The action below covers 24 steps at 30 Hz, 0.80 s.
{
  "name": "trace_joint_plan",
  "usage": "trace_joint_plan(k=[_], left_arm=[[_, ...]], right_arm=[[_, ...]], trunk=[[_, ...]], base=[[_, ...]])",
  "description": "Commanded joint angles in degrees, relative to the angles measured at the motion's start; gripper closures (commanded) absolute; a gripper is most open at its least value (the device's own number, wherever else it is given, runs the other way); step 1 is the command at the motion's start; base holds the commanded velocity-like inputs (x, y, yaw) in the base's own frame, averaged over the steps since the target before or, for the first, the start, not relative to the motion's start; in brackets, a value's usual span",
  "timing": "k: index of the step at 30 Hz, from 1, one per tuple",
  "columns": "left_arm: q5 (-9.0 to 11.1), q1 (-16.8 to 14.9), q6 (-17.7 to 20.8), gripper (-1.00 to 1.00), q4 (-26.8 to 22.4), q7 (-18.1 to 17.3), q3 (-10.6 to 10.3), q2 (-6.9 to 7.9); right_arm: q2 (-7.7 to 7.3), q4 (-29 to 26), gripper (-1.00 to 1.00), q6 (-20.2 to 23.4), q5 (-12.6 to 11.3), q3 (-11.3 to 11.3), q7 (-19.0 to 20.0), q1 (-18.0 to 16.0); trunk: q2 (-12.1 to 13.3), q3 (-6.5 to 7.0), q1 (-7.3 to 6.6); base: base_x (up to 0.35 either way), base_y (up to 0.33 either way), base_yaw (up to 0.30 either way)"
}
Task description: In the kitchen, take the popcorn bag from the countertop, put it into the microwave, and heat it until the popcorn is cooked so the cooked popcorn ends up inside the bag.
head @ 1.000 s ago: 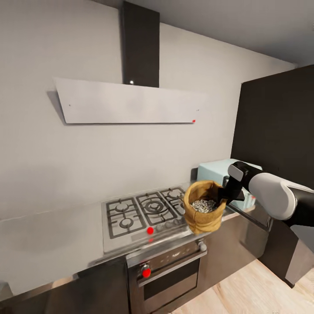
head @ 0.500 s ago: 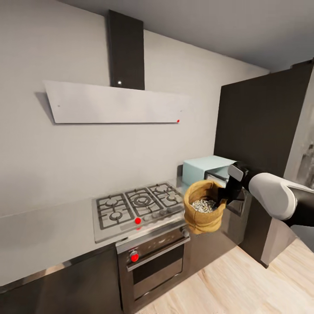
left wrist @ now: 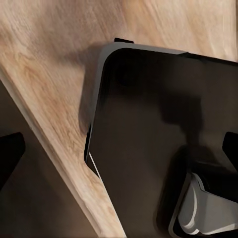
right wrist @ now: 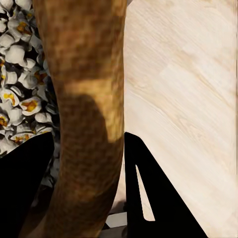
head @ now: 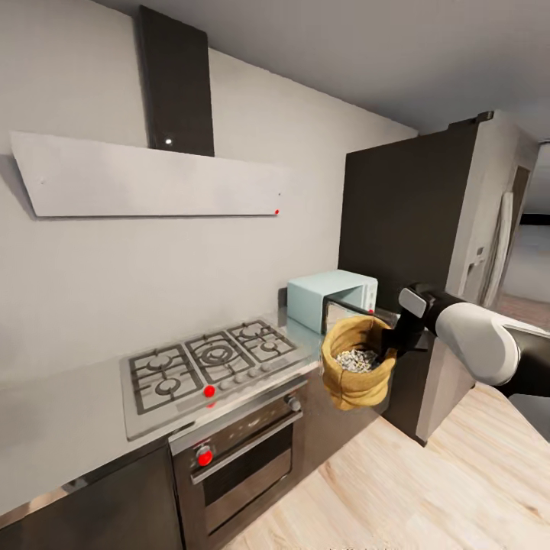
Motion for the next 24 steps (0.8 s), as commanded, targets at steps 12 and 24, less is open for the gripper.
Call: trace_joint_plan(k=[12, 24], left_arm=[[0.0, 0.1, -0.1, -1.0, -0.1, 0.0, 0.2, -0.01], [0.0, 0.1, -0.1, -1.0, -0.1, 0.0, 0.2, -0.01]], right_arm=[[0.0, 0.1, 1.0, 0.0, 0.1, -0.5, -0.4, -0.1], [-0.01, 0.1, 1.0, -0.1, 0.1, -0.5, -0.4, 0.0]], trunk=[[0.0, -0.04, 0.02], [0.0, -0.63, 0.02]], base=[[0.0, 0.0, -0.297], [0.0, 0.0, -0.265]])
